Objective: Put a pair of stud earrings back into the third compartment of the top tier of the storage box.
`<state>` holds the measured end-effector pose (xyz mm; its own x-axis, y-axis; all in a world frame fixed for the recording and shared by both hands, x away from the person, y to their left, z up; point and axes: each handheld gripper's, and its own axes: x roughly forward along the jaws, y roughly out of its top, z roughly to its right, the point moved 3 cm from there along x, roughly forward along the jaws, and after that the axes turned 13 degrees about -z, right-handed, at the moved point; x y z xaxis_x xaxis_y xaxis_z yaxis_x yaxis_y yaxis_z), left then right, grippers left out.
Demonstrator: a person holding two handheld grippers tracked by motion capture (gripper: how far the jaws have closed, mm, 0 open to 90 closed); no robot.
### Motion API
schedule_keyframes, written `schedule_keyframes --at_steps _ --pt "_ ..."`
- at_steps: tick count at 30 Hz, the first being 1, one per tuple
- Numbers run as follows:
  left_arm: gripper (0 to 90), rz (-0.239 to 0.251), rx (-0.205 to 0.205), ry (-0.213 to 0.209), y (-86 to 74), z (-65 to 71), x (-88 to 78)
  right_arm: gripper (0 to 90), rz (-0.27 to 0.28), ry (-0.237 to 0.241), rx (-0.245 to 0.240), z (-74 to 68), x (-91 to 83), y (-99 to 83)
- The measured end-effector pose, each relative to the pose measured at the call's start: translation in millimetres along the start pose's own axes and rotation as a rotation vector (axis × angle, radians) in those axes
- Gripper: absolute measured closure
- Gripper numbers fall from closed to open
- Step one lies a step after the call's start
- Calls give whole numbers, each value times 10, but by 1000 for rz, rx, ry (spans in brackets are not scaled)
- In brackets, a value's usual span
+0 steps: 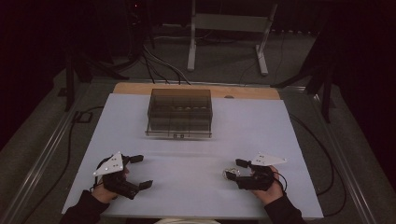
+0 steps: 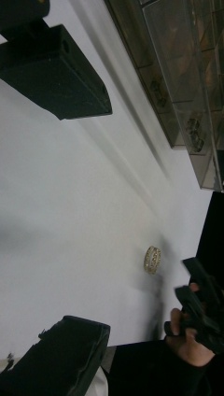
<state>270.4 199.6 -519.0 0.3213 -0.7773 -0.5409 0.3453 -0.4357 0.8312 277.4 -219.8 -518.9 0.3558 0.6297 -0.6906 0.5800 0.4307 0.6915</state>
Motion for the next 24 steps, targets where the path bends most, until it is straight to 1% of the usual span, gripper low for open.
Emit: schedule_keyframes --at_steps 2,3,5,7,9,11,14,16,19,20,24 --pt "5 -2 2 1 -2 4 -2 424 -27 -9 -9 5 22 -22" --pt "5 -3 4 1 -2 5 -2 485 -40 -5 -8 4 26 -28" --pt "5 0 3 0 1 4 -4 540 -55 1 -6 1 35 -39" --pt "5 -1 3 0 -1 3 -2 605 -76 -6 -7 -1 55 -47" --pt "5 -4 6 0 -1 6 0 623 -94 -9 -3 -3 85 -58" --pt "5 -2 2 -1 1 3 0 634 -115 -31 -9 -1 122 -70" --pt "6 -6 5 -2 -2 6 3 643 -136 -45 -2 21 163 -85" --pt "5 -2 6 -2 2 7 0 668 -162 -55 -3 41 195 -109" --pt "5 -5 4 -2 -3 4 3 706 -183 -51 7 60 223 -124" --pt "5 -6 5 -3 -2 4 4 718 -186 -42 11 58 232 -125" --pt "5 -2 2 -3 -2 3 2 762 -200 -26 8 43 254 -127"
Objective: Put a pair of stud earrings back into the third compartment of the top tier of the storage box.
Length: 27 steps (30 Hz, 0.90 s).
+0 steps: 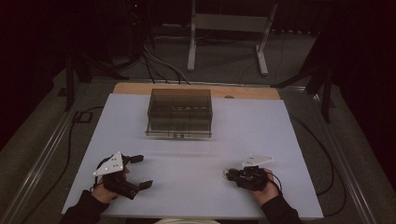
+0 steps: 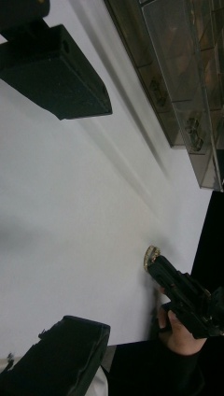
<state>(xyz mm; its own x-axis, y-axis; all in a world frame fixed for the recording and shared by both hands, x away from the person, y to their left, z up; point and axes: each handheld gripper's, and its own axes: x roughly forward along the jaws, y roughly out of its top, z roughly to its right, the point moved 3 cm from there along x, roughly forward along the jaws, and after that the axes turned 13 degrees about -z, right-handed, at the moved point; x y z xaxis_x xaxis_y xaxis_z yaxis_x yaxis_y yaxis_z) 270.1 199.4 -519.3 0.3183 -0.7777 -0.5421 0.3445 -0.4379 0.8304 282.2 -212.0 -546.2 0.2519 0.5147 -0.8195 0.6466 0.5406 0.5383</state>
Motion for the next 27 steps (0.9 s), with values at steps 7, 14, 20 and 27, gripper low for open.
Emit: schedule_keyframes --at_steps 7,14,20,27 --pt "5 -4 3 -2 0 1 3 844 -9 23 23 25 9 -4" --pt "5 -3 5 -3 2 1 3 857 27 13 22 15 -64 19" --pt "5 -3 5 -3 3 -1 4 858 56 10 33 31 -142 33" --pt "5 -2 -2 -4 3 -4 6 858 76 9 37 26 -227 64"
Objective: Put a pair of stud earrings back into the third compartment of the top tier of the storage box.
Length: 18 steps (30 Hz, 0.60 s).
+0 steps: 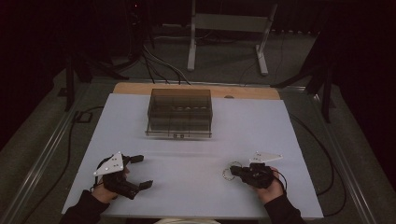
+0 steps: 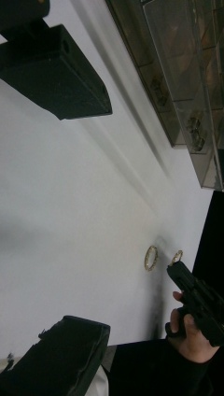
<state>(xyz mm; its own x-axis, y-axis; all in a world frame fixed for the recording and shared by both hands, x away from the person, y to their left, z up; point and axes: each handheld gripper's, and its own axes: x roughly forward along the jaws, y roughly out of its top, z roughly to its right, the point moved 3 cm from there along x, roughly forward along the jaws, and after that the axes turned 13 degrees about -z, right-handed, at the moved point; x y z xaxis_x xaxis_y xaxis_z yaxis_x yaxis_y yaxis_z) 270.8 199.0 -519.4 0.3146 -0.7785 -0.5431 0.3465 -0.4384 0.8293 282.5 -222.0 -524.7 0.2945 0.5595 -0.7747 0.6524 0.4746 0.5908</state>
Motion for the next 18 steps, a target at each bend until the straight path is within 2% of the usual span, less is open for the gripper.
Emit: schedule_keyframes --at_steps 5,18 --pt "5 -1 -6 2 0 -7 10 858 4 5 4 -4 -51 12" --pt "5 -4 -11 -3 -3 -24 29 858 17 4 -26 -82 -163 112"
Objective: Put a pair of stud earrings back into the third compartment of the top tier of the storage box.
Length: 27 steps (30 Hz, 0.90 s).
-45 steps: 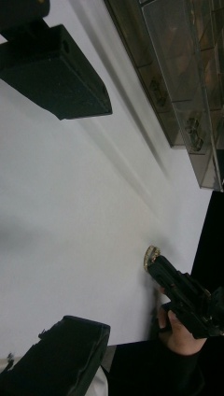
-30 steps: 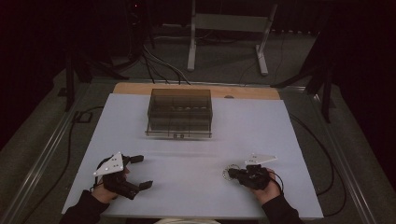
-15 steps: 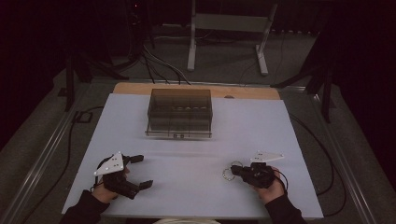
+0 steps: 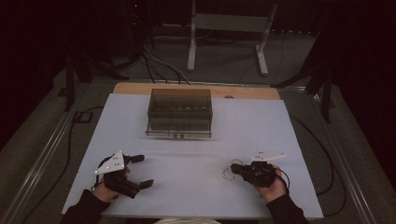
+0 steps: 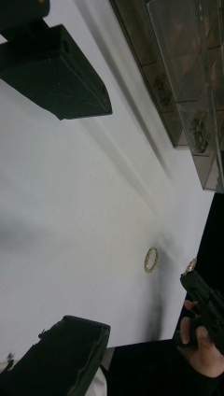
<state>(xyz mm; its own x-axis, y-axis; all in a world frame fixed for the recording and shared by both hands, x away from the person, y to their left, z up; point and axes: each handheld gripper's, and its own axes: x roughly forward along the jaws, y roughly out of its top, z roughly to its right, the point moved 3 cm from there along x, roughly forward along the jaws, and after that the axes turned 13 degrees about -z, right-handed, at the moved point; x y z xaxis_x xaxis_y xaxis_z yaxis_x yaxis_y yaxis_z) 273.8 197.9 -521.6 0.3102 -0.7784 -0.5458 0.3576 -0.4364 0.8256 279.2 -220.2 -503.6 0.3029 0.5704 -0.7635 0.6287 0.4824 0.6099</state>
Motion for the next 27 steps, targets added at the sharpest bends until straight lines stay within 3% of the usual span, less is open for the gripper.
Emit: schedule_keyframes --at_steps 27 --pt "5 0 9 -1 8 8 -6 859 34 10 -108 -119 -28 494"
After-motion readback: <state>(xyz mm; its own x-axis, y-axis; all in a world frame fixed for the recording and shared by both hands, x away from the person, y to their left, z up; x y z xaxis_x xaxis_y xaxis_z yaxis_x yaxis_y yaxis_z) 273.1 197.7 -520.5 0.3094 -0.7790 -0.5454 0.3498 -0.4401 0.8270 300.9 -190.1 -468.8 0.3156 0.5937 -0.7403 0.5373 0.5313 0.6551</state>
